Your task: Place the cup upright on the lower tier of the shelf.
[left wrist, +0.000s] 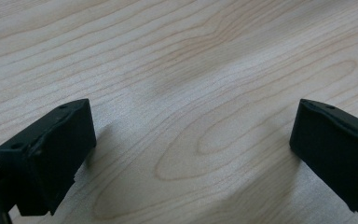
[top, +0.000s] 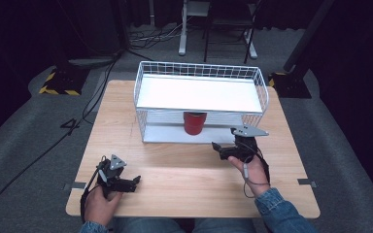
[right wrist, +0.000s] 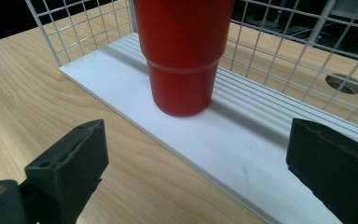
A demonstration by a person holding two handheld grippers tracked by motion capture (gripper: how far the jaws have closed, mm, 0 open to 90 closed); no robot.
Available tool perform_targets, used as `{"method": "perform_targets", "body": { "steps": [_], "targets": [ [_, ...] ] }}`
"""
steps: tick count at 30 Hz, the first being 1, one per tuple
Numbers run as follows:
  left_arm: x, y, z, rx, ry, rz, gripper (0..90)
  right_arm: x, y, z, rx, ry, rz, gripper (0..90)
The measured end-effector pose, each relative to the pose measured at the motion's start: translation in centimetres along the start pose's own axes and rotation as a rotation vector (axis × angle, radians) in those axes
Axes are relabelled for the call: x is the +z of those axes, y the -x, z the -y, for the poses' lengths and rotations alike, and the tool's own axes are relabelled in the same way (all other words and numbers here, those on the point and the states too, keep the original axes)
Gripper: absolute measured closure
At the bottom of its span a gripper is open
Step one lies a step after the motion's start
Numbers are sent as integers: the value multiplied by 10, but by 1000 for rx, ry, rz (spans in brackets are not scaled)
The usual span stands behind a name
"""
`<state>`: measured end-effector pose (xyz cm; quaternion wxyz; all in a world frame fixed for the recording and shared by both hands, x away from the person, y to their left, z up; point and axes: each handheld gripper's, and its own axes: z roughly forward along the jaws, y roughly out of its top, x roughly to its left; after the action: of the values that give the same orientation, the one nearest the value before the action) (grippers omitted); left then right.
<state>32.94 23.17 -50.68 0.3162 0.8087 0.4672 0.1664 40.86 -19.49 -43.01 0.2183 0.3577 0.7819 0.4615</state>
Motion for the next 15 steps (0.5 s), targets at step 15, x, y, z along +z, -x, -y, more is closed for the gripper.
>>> {"method": "perform_targets", "body": {
  "steps": [15],
  "targets": [
    [0,0,0,1,0,0,5,-41,18,19,31,-26,26,83]
  ]
}}
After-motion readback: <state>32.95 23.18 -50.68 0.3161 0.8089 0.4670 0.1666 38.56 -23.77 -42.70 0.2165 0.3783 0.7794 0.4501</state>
